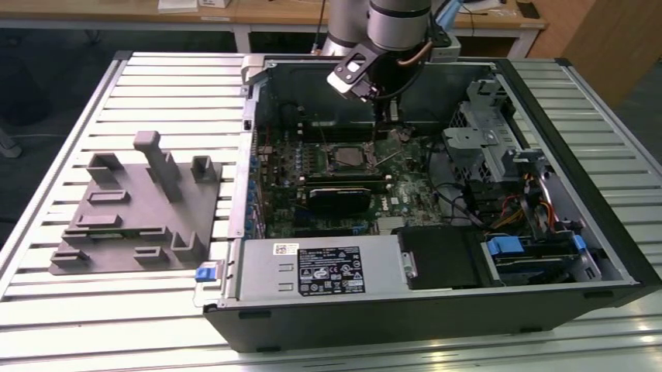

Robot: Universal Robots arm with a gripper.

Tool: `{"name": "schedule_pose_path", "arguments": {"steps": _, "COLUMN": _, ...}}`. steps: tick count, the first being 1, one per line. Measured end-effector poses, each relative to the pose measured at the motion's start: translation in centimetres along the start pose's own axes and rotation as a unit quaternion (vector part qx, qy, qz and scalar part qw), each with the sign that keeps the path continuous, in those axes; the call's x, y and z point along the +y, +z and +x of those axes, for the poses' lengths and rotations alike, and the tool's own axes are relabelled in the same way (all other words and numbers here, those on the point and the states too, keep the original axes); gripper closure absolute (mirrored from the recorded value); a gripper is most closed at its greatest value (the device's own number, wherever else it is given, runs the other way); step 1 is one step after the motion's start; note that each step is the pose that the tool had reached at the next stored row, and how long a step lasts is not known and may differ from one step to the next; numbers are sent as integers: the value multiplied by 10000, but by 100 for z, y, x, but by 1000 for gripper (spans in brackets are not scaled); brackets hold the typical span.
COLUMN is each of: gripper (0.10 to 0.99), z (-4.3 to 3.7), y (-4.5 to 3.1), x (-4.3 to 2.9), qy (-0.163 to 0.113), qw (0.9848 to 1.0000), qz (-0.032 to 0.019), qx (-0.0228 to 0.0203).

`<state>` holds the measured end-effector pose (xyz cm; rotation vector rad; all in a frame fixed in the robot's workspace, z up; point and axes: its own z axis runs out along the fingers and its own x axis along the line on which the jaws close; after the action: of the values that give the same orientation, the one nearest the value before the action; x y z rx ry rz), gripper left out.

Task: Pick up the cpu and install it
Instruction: 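Close the cpu cover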

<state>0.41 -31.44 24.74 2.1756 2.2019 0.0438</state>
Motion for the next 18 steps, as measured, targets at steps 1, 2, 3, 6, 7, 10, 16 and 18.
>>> {"name": "schedule_pose_path", "arguments": {"steps": 1, "gripper": 980, "z": 0, "y": 0, "x": 9, "qy": 0, "qw": 10000, "qz": 0, "qx": 0}}
{"name": "schedule_pose_path", "arguments": {"steps": 2, "gripper": 980, "z": 0, "y": 1, "x": 21, "qy": 0, "qw": 10000, "qz": 0, "qx": -1}}
{"name": "schedule_pose_path", "arguments": {"steps": 3, "gripper": 980, "z": 0, "y": 1, "x": 33, "qy": 0, "qw": 10000, "qz": 0, "qx": -1}}
{"name": "schedule_pose_path", "arguments": {"steps": 6, "gripper": 980, "z": 0, "y": -5, "x": 41, "qy": 0, "qw": 10000, "qz": 0, "qx": -1}}
{"name": "schedule_pose_path", "arguments": {"steps": 7, "gripper": 980, "z": -1, "y": -11, "x": 41, "qy": 1, "qw": 10000, "qz": 0, "qx": 0}}
{"name": "schedule_pose_path", "arguments": {"steps": 10, "gripper": 980, "z": -1, "y": -41, "x": 43, "qy": 0, "qw": 10000, "qz": 0, "qx": 0}}
{"name": "schedule_pose_path", "arguments": {"steps": 16, "gripper": 980, "z": -1, "y": -53, "x": 45, "qy": 0, "qw": 10000, "qz": -1, "qx": 1}}
{"name": "schedule_pose_path", "arguments": {"steps": 18, "gripper": 980, "z": -1, "y": -53, "x": 57, "qy": -1, "qw": 10000, "qz": 0, "qx": 0}}
